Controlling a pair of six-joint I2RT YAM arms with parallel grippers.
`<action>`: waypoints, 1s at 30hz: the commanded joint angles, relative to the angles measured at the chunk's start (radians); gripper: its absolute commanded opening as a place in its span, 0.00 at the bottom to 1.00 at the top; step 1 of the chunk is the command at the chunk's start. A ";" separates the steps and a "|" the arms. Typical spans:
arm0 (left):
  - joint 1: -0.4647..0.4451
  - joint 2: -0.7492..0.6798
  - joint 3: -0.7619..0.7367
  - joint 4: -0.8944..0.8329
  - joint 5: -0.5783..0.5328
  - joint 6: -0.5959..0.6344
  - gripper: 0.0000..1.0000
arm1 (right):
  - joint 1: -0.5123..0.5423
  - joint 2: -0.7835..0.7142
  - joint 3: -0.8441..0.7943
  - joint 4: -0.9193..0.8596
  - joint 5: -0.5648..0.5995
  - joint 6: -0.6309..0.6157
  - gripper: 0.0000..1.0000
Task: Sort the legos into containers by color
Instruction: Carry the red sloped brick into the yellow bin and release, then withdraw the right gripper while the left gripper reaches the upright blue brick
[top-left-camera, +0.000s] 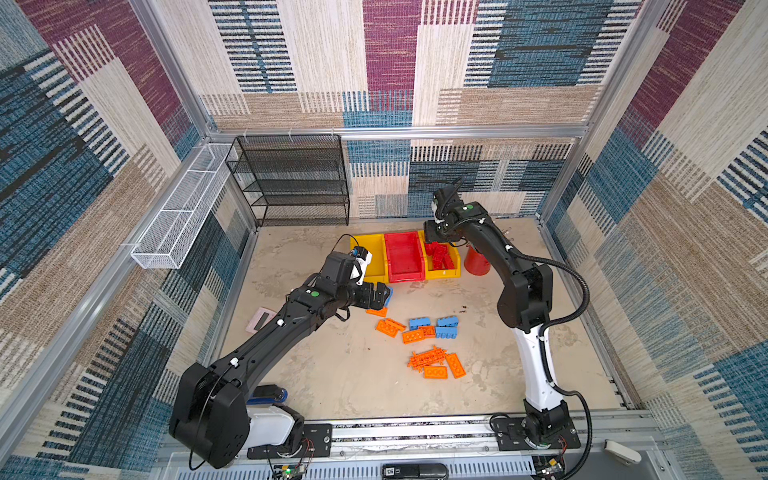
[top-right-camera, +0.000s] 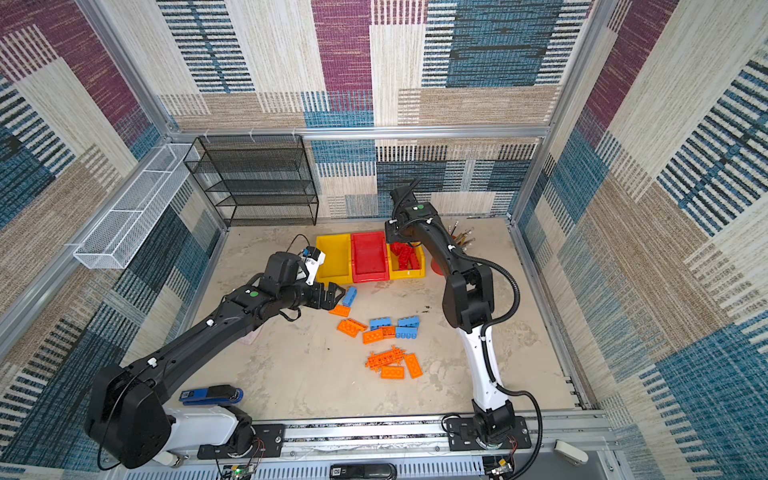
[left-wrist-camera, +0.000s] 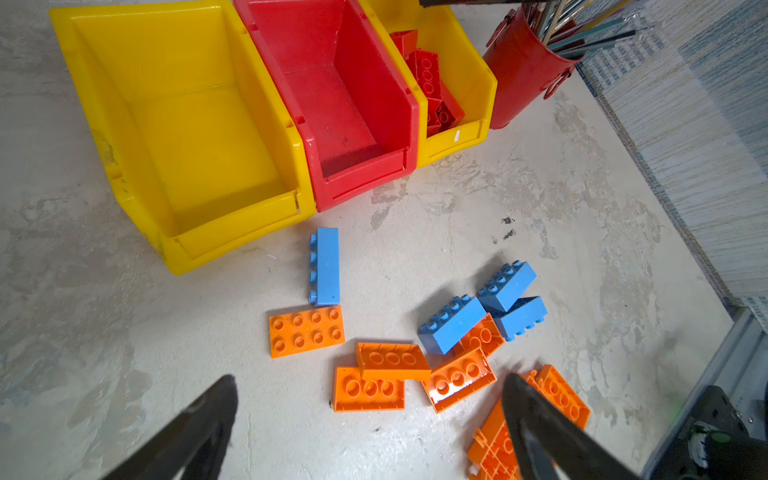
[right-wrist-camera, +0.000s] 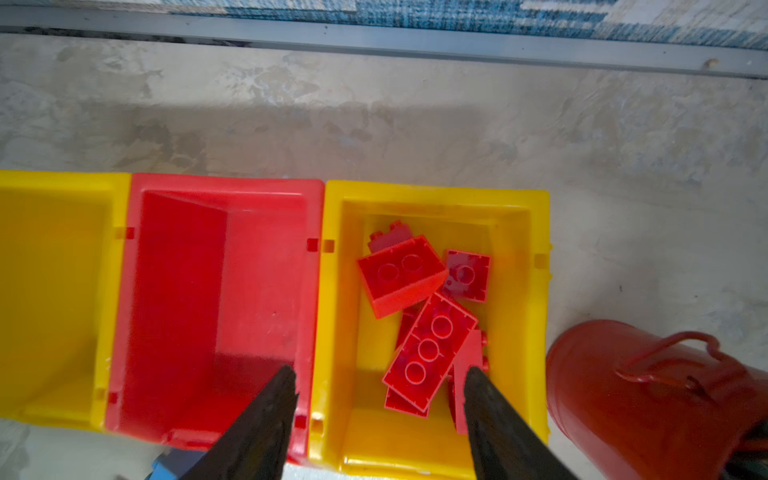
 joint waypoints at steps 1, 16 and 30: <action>-0.002 -0.005 -0.018 0.025 0.035 -0.024 0.99 | 0.001 -0.107 -0.094 0.008 -0.084 -0.020 0.81; -0.025 0.014 -0.080 -0.002 0.091 -0.057 0.99 | 0.044 -0.832 -1.014 0.196 -0.233 0.122 0.99; -0.026 0.350 0.196 -0.153 -0.018 0.066 0.97 | 0.045 -1.064 -1.192 0.247 -0.259 0.219 0.99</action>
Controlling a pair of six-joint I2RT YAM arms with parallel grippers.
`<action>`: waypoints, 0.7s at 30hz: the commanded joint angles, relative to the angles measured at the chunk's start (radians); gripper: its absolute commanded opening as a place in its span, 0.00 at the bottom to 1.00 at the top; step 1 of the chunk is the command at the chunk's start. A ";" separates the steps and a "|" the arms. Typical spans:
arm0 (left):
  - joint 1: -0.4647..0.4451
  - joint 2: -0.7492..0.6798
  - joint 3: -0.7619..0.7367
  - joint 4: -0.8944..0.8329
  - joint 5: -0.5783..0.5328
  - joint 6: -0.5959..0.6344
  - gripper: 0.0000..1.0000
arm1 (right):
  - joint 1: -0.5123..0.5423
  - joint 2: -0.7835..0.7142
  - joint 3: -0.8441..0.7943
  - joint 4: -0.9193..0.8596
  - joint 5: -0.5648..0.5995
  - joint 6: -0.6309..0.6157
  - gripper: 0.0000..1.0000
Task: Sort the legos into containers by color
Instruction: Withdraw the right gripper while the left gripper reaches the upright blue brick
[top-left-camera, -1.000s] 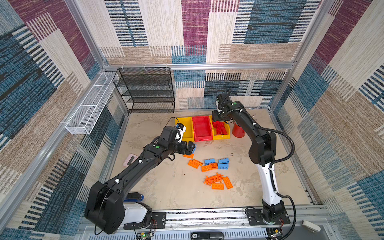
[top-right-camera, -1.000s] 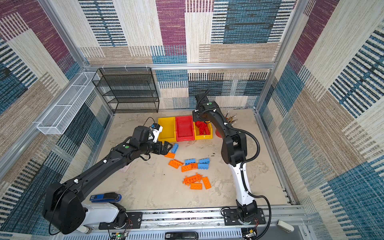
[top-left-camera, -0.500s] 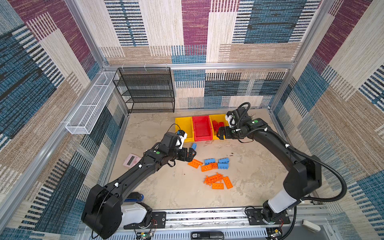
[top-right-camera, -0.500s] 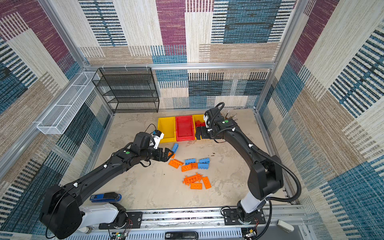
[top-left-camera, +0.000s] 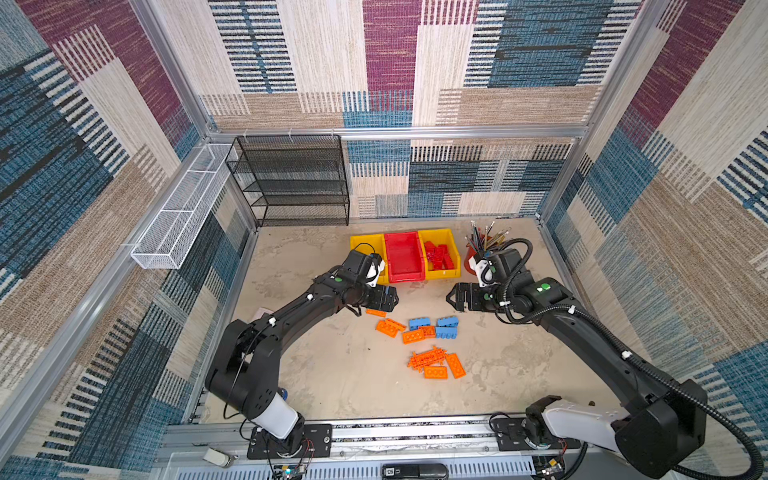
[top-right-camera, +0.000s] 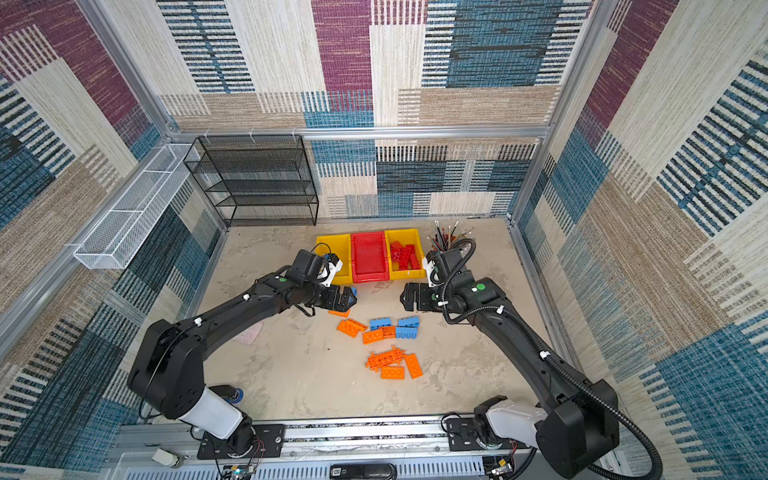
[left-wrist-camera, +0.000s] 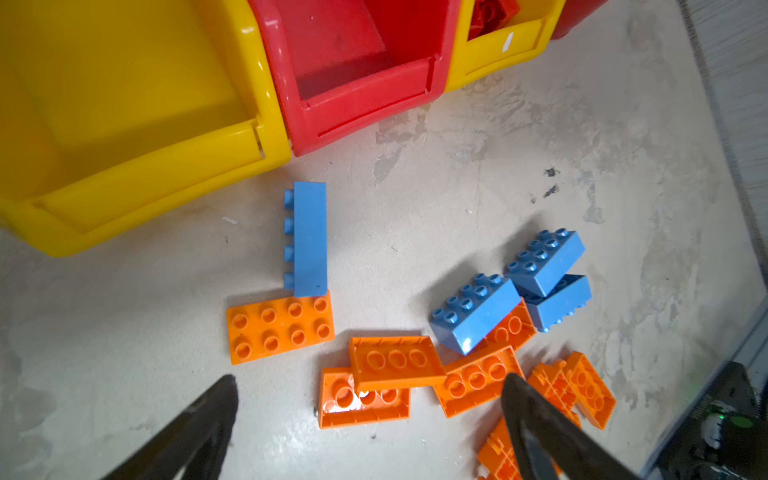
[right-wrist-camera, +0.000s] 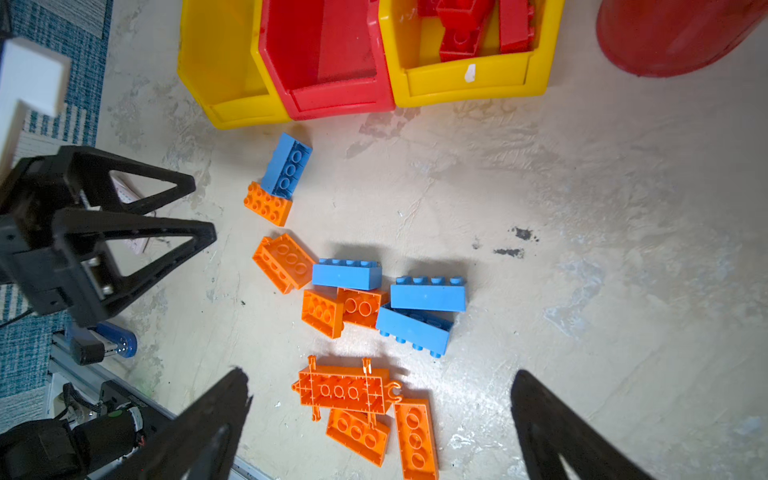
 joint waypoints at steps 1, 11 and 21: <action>0.000 0.074 0.063 -0.063 -0.042 0.069 0.96 | -0.001 0.004 0.007 0.068 -0.019 0.031 0.99; 0.001 0.234 0.187 -0.079 -0.126 0.103 0.81 | -0.001 0.097 0.098 0.074 0.034 0.020 0.99; -0.001 0.333 0.231 -0.042 -0.112 0.056 0.62 | -0.010 0.118 0.138 0.059 0.082 0.024 0.99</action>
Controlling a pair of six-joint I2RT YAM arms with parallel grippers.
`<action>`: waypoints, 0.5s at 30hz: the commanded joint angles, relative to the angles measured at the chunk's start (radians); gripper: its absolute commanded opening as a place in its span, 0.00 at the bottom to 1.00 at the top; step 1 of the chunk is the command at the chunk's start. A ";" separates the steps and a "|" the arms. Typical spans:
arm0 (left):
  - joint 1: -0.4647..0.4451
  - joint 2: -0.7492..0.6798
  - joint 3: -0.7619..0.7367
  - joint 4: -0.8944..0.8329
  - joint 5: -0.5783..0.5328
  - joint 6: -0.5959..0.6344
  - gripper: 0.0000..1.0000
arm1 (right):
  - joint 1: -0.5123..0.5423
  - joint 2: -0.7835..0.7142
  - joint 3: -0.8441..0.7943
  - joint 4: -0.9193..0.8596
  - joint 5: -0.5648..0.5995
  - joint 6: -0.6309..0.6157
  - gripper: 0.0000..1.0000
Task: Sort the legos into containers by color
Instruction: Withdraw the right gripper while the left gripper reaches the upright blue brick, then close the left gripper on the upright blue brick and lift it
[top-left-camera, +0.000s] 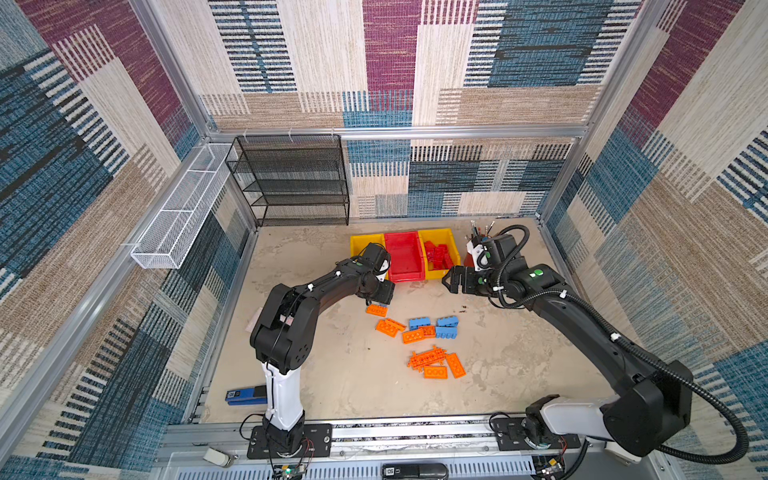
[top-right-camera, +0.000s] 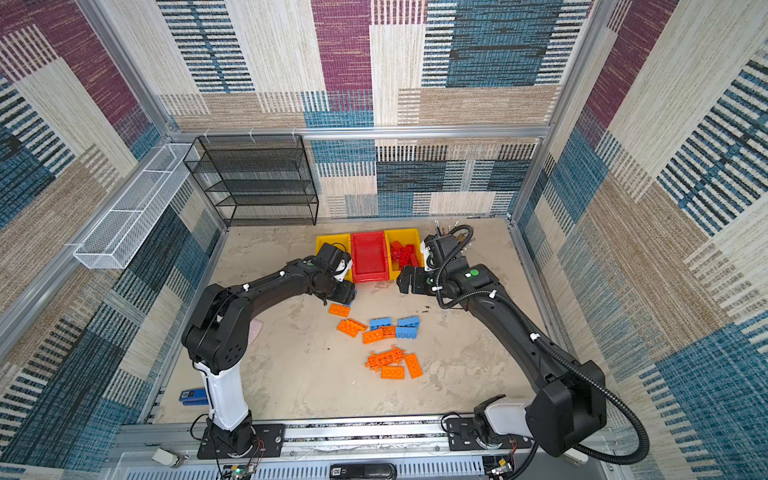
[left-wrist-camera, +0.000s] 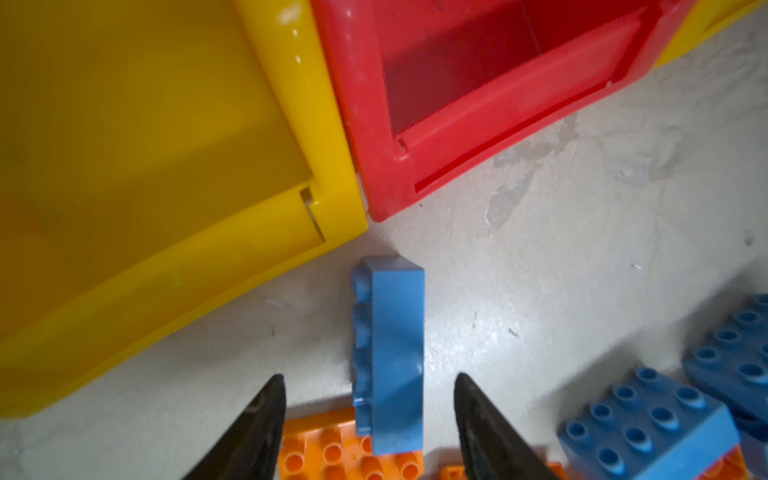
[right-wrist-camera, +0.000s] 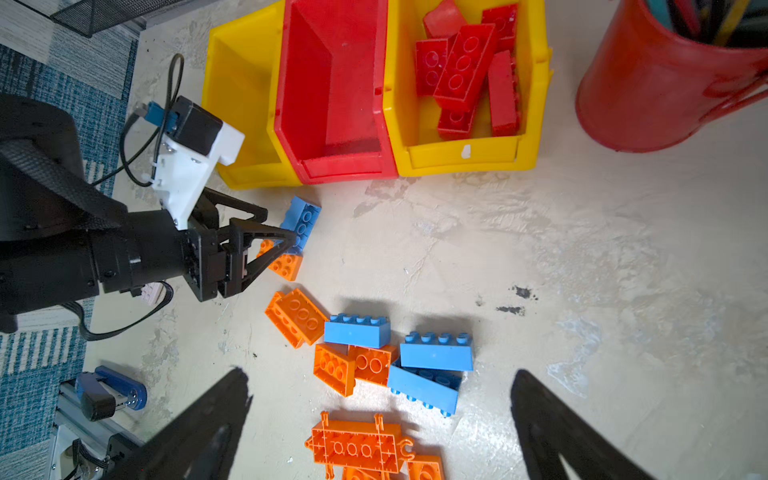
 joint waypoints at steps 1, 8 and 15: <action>-0.001 0.026 0.017 0.017 0.011 -0.020 0.61 | -0.003 0.015 0.024 0.005 0.027 0.000 0.99; -0.003 0.083 0.056 0.009 0.016 -0.027 0.36 | -0.008 0.056 0.065 -0.018 0.036 -0.022 0.99; -0.019 0.025 0.032 0.001 0.019 -0.035 0.14 | -0.015 0.081 0.097 -0.017 0.037 -0.044 0.99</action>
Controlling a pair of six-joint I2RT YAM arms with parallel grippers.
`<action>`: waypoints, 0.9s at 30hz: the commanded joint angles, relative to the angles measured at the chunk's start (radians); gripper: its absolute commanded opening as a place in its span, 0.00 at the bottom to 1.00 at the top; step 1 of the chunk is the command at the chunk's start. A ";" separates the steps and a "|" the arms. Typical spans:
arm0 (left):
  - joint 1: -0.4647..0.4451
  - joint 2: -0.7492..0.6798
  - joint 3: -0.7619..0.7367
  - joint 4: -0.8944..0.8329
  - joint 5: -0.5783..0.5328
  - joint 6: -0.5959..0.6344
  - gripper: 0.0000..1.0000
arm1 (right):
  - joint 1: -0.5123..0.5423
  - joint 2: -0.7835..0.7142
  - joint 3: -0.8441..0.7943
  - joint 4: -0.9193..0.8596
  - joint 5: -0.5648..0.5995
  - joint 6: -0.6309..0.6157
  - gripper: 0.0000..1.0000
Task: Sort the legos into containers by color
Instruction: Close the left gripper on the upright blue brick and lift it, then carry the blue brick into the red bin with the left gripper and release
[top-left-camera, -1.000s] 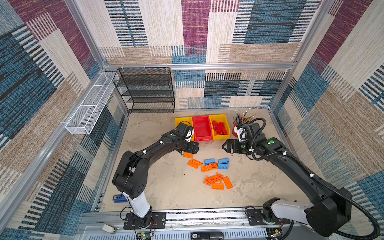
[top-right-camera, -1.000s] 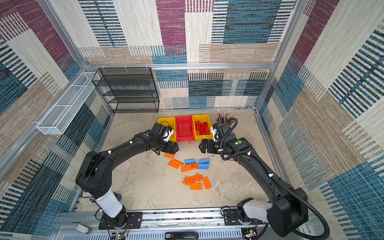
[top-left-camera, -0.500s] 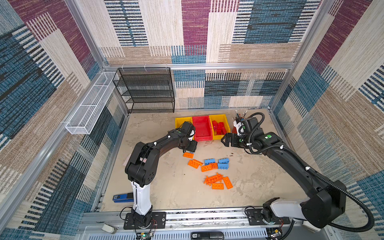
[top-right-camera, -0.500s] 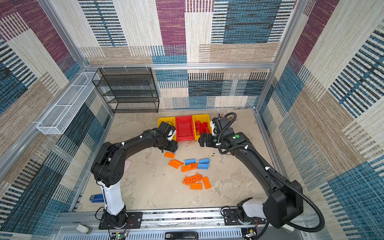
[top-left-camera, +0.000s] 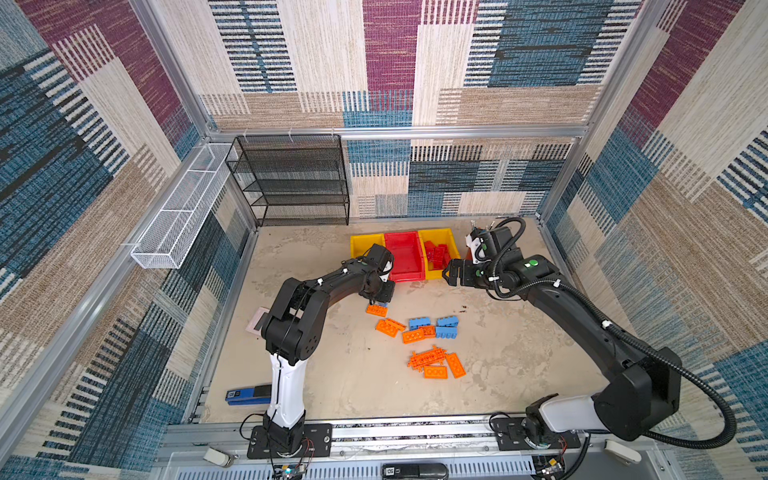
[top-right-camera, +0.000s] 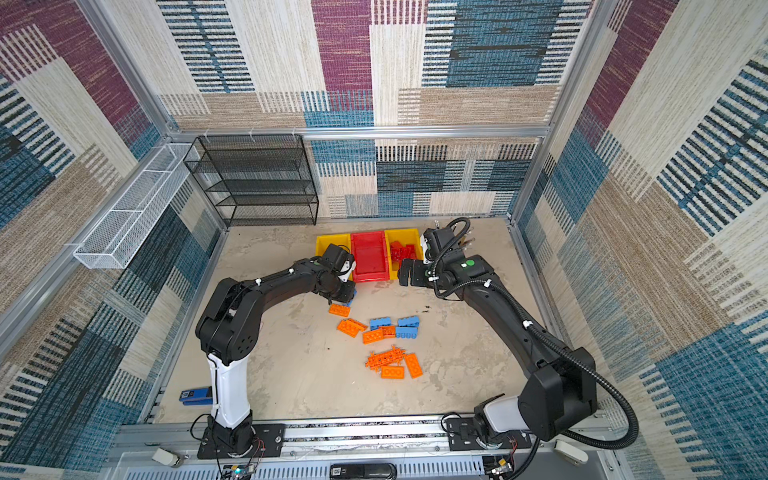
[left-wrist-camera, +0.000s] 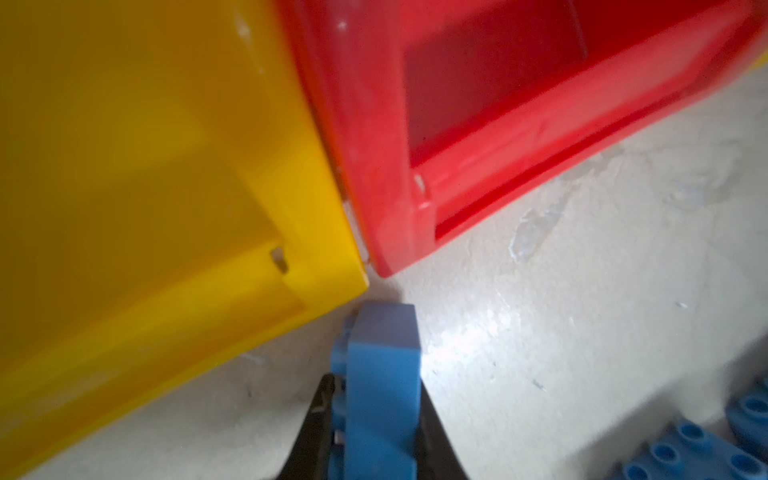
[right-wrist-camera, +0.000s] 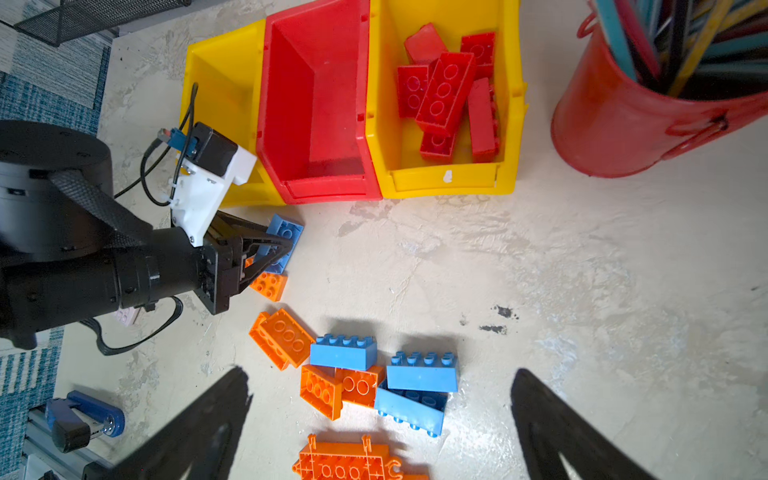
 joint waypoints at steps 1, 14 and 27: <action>-0.015 -0.059 -0.009 -0.018 0.004 -0.009 0.14 | -0.003 0.011 0.020 0.007 0.008 -0.022 0.99; -0.034 -0.008 0.345 -0.186 -0.061 0.060 0.13 | -0.017 -0.011 0.008 0.057 0.055 -0.013 0.99; -0.001 0.446 1.009 -0.372 -0.042 0.055 0.33 | -0.037 -0.026 -0.018 0.037 0.075 -0.017 0.99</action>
